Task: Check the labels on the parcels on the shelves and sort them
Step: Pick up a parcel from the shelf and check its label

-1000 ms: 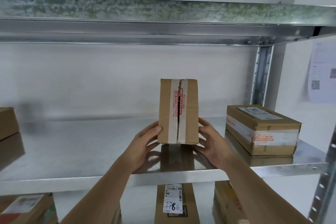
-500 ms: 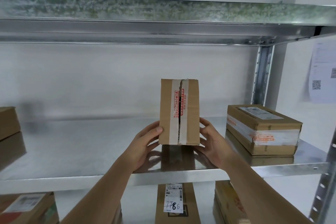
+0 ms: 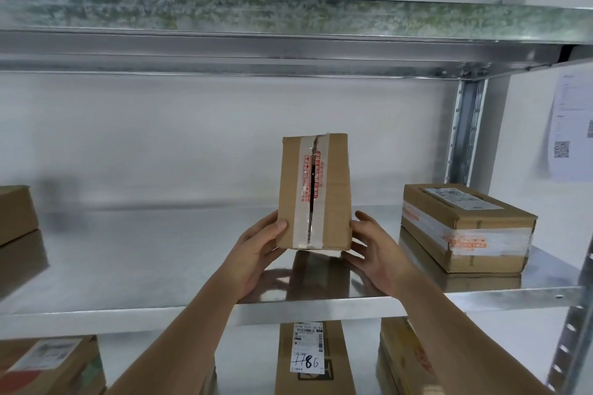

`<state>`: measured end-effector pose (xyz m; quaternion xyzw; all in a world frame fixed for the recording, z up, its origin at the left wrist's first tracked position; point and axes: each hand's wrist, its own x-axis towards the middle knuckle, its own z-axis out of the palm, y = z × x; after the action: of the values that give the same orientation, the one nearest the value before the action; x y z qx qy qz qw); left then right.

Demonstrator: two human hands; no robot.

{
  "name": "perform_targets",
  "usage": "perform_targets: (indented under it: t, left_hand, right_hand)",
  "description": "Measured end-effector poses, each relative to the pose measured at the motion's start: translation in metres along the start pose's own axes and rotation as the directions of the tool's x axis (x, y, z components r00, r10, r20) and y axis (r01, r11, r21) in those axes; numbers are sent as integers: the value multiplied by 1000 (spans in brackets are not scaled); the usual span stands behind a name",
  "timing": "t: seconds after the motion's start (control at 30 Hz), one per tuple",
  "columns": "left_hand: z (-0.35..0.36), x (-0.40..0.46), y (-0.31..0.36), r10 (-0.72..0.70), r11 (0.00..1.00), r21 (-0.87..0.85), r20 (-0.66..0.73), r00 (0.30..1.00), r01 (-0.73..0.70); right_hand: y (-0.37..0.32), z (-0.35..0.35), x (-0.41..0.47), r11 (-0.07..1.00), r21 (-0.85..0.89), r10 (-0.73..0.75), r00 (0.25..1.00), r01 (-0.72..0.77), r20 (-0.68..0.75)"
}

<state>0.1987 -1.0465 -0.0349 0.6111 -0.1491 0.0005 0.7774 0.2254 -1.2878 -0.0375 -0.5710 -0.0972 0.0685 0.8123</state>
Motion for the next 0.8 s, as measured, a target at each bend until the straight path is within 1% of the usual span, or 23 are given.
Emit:
perform_targets:
  t: [0.07, 0.13, 0.23, 0.3, 0.43, 0.57, 0.67, 0.8]
  left_hand:
    - [-2, 1, -1, 13, 999, -37, -59, 998, -15]
    - [-3, 2, -2, 31, 998, -56, -150, 988, -40]
    - [-7, 3, -3, 71, 994, -60, -324, 943, -95]
    - [-9, 5, -6, 96, 993, -24, -384, 918, -114]
    - [-7, 7, -10, 108, 992, 102, -393, 913, -73]
    - [-1, 4, -6, 79, 991, 129, -336, 938, -37]
    - [1, 4, -3, 51, 991, 136, -335, 941, -5]
    - [0, 3, -2, 55, 990, 141, -303, 952, -12]
  right_hand:
    - [0, 0, -1, 1000, -5, -28, 999, 27, -25]
    - [0, 2, -2, 998, -11, -57, 997, 56, -55]
    - [0, 3, -4, 996, -4, -89, 993, 89, -74]
    - [-1, 4, -4, 995, 19, -97, 992, 98, -81]
    - [-2, 3, -3, 995, 67, -67, 991, 75, -120]
    - [-3, 3, -4, 992, 33, -118, 981, 124, -153]
    - [-1, 4, -4, 993, 1, -116, 984, 118, -133]
    - [-2, 5, -4, 992, -41, -123, 986, 118, -117]
